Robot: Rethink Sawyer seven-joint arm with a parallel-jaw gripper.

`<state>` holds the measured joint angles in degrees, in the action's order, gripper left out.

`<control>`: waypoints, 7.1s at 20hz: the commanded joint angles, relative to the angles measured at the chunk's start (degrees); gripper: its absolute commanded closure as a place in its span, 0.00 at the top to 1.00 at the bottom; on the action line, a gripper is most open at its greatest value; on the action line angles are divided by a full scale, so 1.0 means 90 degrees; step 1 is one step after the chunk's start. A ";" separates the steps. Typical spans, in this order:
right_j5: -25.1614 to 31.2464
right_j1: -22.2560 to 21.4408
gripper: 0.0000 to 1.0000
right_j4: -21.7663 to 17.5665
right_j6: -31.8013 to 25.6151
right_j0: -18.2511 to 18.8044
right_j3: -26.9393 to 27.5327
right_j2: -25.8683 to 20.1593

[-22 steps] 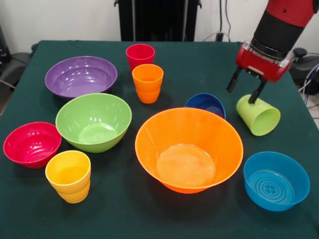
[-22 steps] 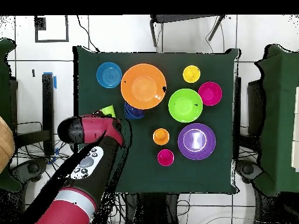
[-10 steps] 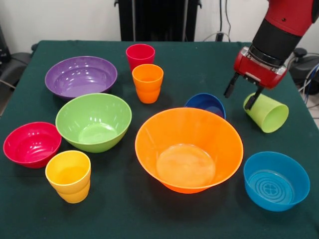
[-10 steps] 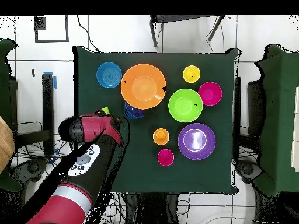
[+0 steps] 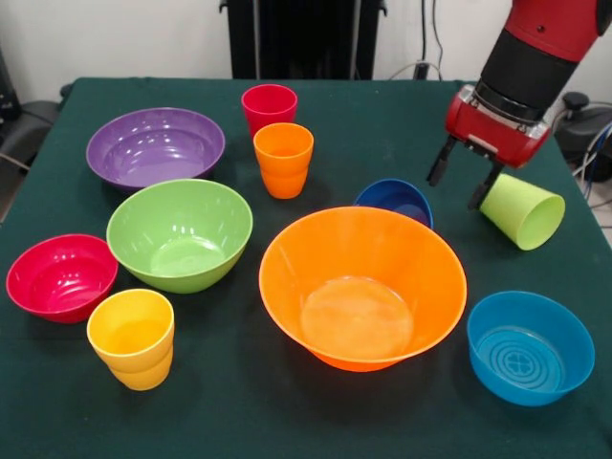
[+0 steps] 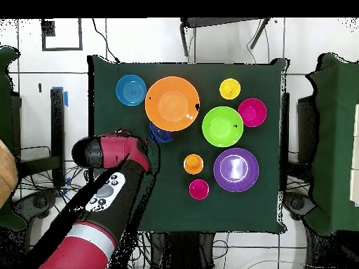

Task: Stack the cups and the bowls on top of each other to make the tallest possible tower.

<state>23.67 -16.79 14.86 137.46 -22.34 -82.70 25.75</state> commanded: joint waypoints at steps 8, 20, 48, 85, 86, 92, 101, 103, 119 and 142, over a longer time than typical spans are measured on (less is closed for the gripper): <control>0.1637 -0.0177 1.00 0.0229 0.0811 0.0098 0.1187 -0.0575; 0.1880 0.0641 1.00 0.0338 0.1365 -0.0415 0.1670 -0.0217; 0.3898 0.2243 1.00 0.0601 0.1405 -0.1035 0.3592 0.1347; 0.5225 0.3214 1.00 0.0495 0.1511 -0.1421 0.4416 0.2898; 0.5207 0.3211 1.00 0.0509 0.1503 -0.1434 0.4371 0.2880; 0.4936 0.3090 1.00 0.0714 0.1393 -0.1439 0.4075 0.2466; 0.4665 0.3027 1.00 0.0560 0.1301 -0.1604 0.3705 0.2456; 0.4624 0.2973 1.00 0.0486 0.1198 -0.1610 0.3617 0.2481; 0.3582 0.2850 1.00 -0.0127 0.0890 -0.1788 0.2783 0.2594; 0.3342 0.2499 1.00 0.0157 0.0888 -0.1781 0.2212 0.1964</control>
<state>59.12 6.77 16.98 139.41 -38.06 -56.40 53.41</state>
